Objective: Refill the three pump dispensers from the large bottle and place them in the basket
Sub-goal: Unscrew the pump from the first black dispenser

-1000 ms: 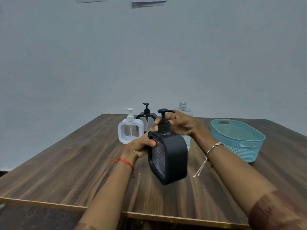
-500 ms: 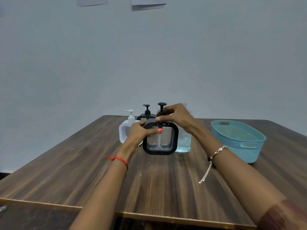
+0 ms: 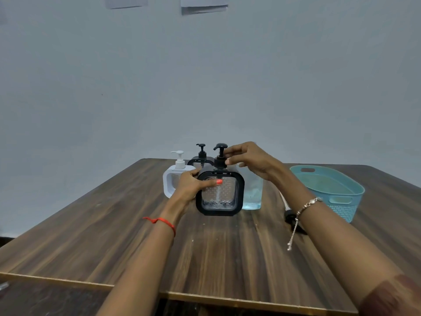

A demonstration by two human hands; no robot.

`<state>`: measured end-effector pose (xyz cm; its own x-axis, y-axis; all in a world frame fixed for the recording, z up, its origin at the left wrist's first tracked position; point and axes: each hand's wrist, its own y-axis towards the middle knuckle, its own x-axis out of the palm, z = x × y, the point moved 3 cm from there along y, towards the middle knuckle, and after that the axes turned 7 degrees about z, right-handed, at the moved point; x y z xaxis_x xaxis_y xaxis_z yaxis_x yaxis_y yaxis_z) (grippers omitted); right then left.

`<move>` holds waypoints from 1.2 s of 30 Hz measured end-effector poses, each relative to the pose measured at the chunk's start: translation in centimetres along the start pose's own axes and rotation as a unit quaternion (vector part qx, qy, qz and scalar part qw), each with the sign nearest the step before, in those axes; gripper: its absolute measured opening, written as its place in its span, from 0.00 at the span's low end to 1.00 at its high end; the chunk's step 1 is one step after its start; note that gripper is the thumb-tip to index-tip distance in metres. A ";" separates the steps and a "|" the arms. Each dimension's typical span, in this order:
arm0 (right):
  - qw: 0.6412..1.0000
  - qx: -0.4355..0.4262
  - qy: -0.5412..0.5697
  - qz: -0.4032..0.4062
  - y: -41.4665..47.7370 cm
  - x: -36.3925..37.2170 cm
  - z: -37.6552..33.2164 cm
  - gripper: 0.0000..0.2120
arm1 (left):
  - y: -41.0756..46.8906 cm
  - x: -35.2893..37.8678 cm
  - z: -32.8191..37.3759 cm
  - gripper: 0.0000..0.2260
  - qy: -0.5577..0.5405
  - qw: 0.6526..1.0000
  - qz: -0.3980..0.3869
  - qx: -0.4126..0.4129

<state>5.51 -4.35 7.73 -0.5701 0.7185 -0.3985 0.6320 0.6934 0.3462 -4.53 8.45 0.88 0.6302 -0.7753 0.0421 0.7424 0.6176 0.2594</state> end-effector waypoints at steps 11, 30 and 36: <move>0.994 -0.034 0.029 0.097 -0.4 -1.4 -1.1 0.09 | 0.3 -0.1 -1.4 0.17 0.029 0.999 -0.013 -0.003; 0.846 -0.222 -0.456 -0.162 -8.2 3.4 11.2 0.28 | 2.1 -2.1 -3.4 0.20 0.011 0.989 0.149 0.008; 0.849 -0.189 -0.460 -0.181 -7.8 3.6 10.8 0.28 | 2.3 -2.0 -3.5 0.18 0.006 0.988 0.152 0.010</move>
<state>4.21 -7.82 -5.59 0.0701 0.2288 -0.9710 0.1909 0.9523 0.2381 -3.31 11.91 -2.02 0.8255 -0.5535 0.1103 0.5147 0.8184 0.2555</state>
